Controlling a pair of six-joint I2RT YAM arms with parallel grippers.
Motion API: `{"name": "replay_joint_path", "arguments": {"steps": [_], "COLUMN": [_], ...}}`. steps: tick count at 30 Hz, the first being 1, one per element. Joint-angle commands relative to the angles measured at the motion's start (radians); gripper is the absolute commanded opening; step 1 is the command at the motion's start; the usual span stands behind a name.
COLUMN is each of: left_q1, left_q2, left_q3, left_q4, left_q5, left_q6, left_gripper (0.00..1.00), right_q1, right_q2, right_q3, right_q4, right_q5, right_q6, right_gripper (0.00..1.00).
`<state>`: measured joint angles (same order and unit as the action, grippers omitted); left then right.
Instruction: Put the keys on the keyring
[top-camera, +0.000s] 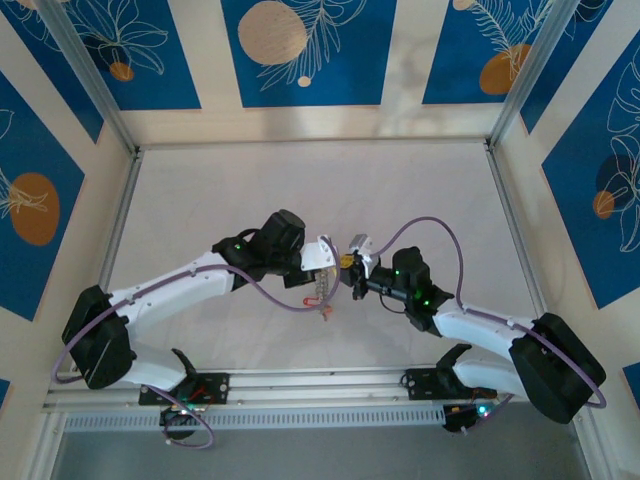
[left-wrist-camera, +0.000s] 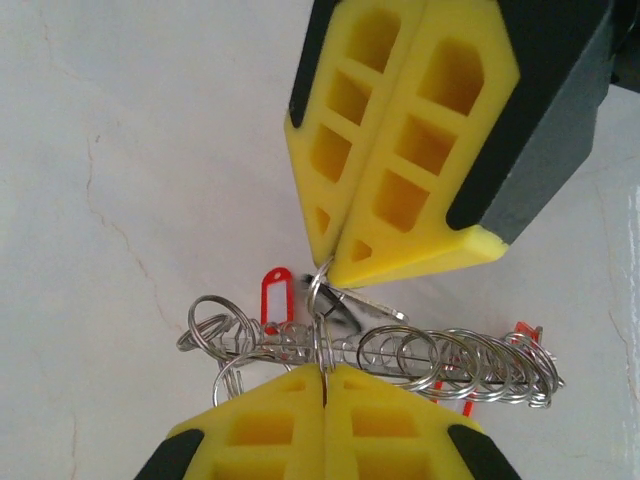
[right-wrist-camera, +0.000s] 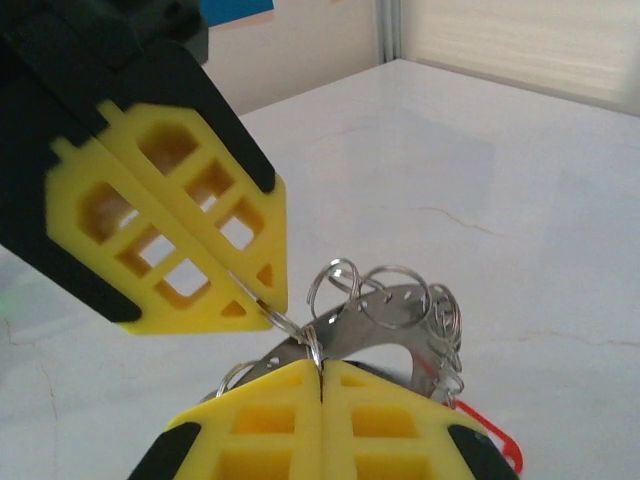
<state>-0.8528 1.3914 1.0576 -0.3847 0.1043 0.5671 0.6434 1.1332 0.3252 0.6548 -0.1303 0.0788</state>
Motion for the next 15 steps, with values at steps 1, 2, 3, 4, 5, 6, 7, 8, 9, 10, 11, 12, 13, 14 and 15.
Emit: {"name": "replay_joint_path", "arguments": {"steps": [1, 2, 3, 4, 5, 6, 7, 8, 9, 10, 11, 12, 13, 14, 15], "left_q1": [0.007, 0.007, 0.008, 0.009, 0.008, 0.008, 0.009, 0.009, 0.009, 0.009, 0.009, 0.008, 0.009, 0.009, 0.008], "left_q2": [-0.046, -0.049, -0.052, -0.059, -0.063, -0.067, -0.07, -0.072, -0.073, -0.074, -0.074, -0.073, -0.072, -0.072, -0.072], "left_q3": [-0.004, -0.006, -0.007, -0.01, -0.014, -0.016, -0.02, -0.022, -0.022, -0.023, -0.024, -0.024, -0.026, -0.029, -0.031], "left_q4": [0.009, 0.009, 0.009, 0.008, 0.009, 0.008, 0.008, 0.008, 0.007, 0.005, 0.003, 0.001, 0.001, 0.002, 0.002], "left_q5": [0.044, 0.051, 0.06, 0.071, 0.08, 0.088, 0.093, 0.097, 0.101, 0.104, 0.108, 0.113, 0.116, 0.119, 0.122], "left_q6": [0.012, 0.017, 0.023, 0.029, 0.035, 0.04, 0.044, 0.046, 0.048, 0.049, 0.051, 0.053, 0.055, 0.056, 0.058], "left_gripper": [0.0, 0.0, 0.0, 0.0, 0.0, 0.0, 0.0, 0.0, 0.0, 0.0, 0.0, 0.0, 0.0, 0.0, 0.0], "right_q1": [-0.027, -0.031, -0.034, -0.039, -0.042, -0.045, -0.048, -0.051, -0.052, -0.054, -0.054, -0.055, -0.056, -0.058, -0.057], "right_q2": [-0.02, -0.02, -0.022, -0.025, -0.029, -0.034, -0.04, -0.049, -0.058, -0.073, -0.088, -0.103, -0.118, -0.134, -0.141], "right_q3": [0.001, 0.003, 0.003, 0.004, 0.004, 0.006, 0.009, 0.012, 0.014, 0.018, 0.022, 0.026, 0.031, 0.037, 0.044], "right_q4": [-0.039, -0.048, -0.05, -0.05, -0.051, -0.053, -0.061, -0.072, -0.084, -0.101, -0.119, -0.135, -0.151, -0.17, -0.183], "right_q5": [0.017, 0.017, 0.015, 0.014, 0.011, 0.007, 0.001, -0.007, -0.017, -0.023, -0.028, -0.035, -0.058, -0.09, -0.116], "right_q6": [0.012, 0.009, 0.007, 0.005, 0.003, -0.003, -0.013, -0.028, -0.052, -0.082, -0.114, -0.143, -0.186, -0.231, -0.266], "right_gripper": [0.05, 0.07, 0.08, 0.1, 0.12, 0.13, 0.14, 0.16, 0.2, 0.24, 0.27, 0.29, 0.3, 0.31, 0.32]}}
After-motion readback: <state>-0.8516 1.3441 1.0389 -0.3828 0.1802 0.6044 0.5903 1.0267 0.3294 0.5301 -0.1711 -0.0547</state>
